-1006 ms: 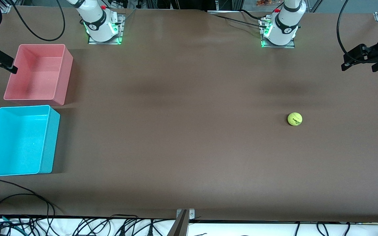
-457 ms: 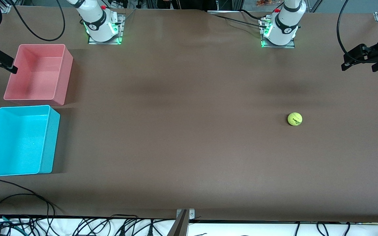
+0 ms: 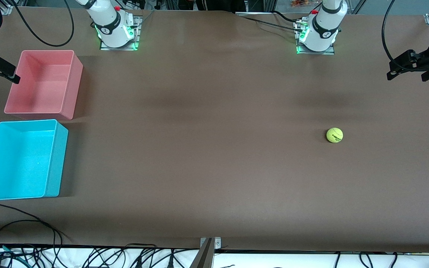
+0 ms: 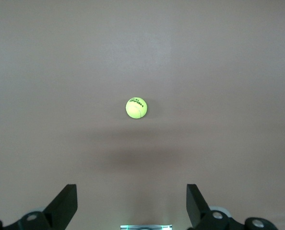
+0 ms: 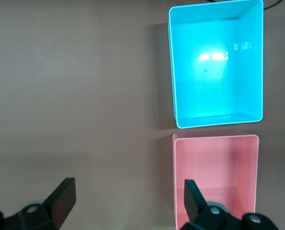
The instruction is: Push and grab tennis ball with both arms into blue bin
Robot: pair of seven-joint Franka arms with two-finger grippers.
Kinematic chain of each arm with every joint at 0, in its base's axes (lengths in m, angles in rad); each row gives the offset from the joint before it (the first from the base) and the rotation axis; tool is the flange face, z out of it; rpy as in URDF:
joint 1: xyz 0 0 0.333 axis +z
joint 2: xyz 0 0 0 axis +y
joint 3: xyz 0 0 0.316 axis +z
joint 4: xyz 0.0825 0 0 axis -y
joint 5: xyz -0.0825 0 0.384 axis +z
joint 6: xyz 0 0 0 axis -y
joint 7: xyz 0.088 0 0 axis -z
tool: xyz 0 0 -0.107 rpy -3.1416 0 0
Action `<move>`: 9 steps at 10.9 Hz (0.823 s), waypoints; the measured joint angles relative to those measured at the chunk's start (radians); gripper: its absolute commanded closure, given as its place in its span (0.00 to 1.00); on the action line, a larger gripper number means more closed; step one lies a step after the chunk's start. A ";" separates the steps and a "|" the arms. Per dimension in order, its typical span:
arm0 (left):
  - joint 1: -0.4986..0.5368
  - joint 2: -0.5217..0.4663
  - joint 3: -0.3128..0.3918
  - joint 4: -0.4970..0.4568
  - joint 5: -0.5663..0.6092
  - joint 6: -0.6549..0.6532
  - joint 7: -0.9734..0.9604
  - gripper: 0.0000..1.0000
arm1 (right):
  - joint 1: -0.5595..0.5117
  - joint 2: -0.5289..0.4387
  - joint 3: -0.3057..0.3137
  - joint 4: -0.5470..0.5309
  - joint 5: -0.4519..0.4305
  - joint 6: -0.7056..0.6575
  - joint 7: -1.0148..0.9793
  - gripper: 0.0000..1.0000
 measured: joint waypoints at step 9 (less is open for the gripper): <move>0.004 0.009 -0.001 -0.014 0.001 -0.010 0.000 0.00 | 0.000 0.000 0.000 0.000 0.001 0.000 0.000 0.00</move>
